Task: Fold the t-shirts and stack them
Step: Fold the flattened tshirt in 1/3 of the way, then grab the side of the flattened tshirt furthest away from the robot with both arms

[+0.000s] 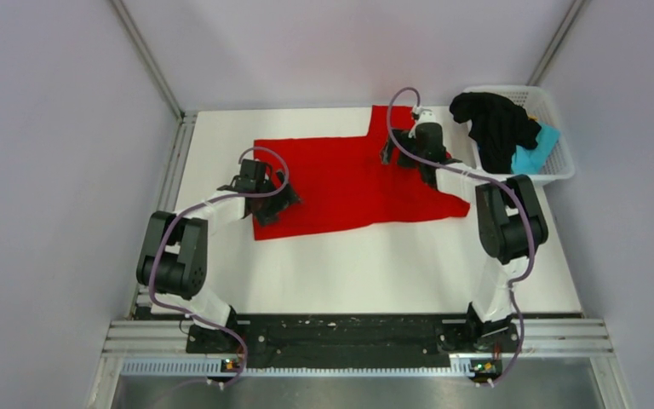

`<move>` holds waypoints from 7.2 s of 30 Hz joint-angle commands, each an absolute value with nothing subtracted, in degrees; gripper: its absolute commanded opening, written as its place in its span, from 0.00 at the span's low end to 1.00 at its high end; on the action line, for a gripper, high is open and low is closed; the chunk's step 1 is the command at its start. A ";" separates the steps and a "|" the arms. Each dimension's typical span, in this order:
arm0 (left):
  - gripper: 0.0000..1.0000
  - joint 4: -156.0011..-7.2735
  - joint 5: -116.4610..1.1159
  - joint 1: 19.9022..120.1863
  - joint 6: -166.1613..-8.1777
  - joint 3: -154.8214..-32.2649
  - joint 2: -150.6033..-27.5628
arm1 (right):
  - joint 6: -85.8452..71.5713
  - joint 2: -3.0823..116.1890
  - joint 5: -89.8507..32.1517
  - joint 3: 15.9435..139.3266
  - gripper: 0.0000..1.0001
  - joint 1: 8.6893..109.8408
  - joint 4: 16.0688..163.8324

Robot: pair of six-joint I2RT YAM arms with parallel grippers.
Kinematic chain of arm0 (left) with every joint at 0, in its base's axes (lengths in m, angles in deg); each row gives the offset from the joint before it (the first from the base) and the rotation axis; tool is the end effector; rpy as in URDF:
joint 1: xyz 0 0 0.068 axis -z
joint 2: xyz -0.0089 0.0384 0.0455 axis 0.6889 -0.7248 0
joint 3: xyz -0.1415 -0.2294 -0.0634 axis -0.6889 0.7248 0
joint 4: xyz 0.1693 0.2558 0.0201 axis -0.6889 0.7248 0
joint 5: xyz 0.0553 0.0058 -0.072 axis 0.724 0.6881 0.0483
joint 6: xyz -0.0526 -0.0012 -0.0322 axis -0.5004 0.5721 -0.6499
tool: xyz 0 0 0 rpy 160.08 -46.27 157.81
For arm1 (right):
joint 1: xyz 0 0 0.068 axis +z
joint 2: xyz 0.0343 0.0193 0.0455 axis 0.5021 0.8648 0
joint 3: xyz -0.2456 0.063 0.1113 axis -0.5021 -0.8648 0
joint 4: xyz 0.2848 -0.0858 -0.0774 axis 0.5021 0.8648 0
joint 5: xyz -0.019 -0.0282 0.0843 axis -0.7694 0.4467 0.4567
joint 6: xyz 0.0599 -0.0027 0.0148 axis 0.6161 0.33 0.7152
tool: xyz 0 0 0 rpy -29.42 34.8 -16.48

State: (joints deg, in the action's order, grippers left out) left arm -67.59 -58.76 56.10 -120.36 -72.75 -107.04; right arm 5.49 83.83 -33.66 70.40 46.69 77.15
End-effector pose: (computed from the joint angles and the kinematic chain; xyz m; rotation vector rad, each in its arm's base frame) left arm 0.3544 -0.0866 0.1325 -0.6554 2.5195 -0.5931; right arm 0.4542 0.1374 0.1695 0.0215 2.0834 0.4377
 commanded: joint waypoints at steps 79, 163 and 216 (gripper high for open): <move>0.99 -52.46 -54.49 67.76 -134.50 -38.30 -58.85 | 35.60 9.42 -43.26 23.12 0.99 49.50 117.57; 0.96 -49.11 -66.50 44.77 -101.87 -109.17 -134.00 | 9.27 64.24 -38.91 61.84 0.98 42.57 96.87; 0.00 -43.78 -43.96 51.59 -103.49 -107.22 -131.01 | 14.79 106.84 -48.62 103.61 0.81 42.63 113.36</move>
